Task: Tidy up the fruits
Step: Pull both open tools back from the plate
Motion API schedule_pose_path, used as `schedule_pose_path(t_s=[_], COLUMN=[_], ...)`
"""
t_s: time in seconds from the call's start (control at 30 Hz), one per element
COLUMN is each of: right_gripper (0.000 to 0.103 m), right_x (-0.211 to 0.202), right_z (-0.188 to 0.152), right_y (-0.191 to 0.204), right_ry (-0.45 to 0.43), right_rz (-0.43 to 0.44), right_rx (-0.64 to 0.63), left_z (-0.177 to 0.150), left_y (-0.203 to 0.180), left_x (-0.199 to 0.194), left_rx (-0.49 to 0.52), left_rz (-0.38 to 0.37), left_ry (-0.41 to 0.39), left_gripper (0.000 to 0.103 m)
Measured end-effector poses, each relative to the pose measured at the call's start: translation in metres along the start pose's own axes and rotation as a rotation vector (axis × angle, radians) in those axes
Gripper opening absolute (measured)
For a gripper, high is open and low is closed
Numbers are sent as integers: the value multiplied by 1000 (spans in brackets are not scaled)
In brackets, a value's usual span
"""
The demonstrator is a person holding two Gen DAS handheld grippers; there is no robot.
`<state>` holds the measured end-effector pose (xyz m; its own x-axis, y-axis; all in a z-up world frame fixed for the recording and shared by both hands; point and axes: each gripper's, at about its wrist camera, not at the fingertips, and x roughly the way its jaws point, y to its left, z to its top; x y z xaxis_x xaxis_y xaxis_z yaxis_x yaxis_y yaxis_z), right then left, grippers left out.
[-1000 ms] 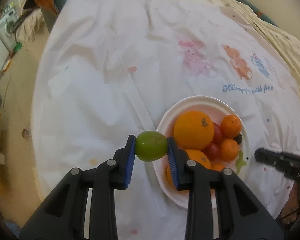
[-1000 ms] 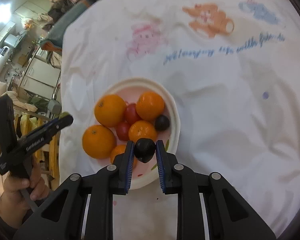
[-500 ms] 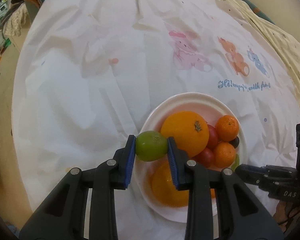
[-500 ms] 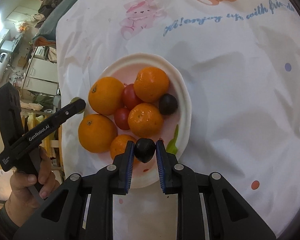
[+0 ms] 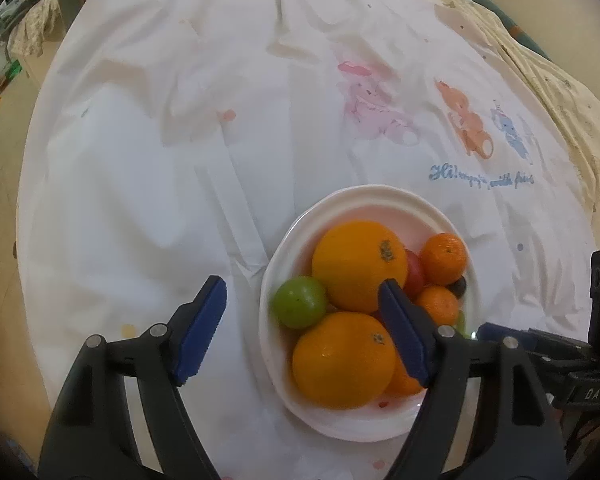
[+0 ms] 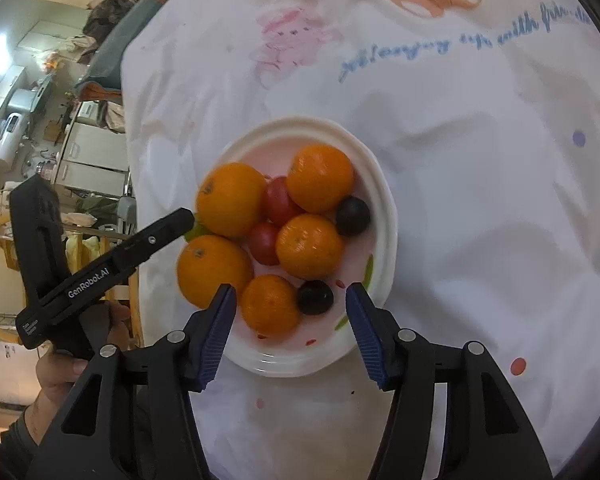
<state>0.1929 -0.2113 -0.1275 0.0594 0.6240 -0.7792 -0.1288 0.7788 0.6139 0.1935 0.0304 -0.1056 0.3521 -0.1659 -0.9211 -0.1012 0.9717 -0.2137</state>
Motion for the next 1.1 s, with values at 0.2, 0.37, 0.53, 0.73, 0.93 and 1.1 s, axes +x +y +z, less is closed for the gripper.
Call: schedule_pose_path(t_s=[0.2,0.37,0.53,0.73,0.93,1.1], right_gripper=[68,75,78,84,87,96], right_x=[-37,-73,-94,-98,-100,-94], right_z=[-7,-28,-59,-95,-123,-130], right_y=[14,45,61,64,85,89], right_ry=[-115,-226,-309,-351,-450,-490], right_rz=[2,-11,-43,-119,-287,-319], right_rx=[-43,-164,-218,-201,-300,-303], left_z=[-9,-27,-69,-118,-139,-150], left_y=[6,6,0,-10,2,0], left_x=[-65,-114,-149,-162,-158,-152], left_rx=[-17,6,40,67,-15,-2], left_rz=[60,109,132,138,139,156], left_ry=[-194,-292,-361,-374,-367,-365], left_gripper=[76,75,76,87,101,103])
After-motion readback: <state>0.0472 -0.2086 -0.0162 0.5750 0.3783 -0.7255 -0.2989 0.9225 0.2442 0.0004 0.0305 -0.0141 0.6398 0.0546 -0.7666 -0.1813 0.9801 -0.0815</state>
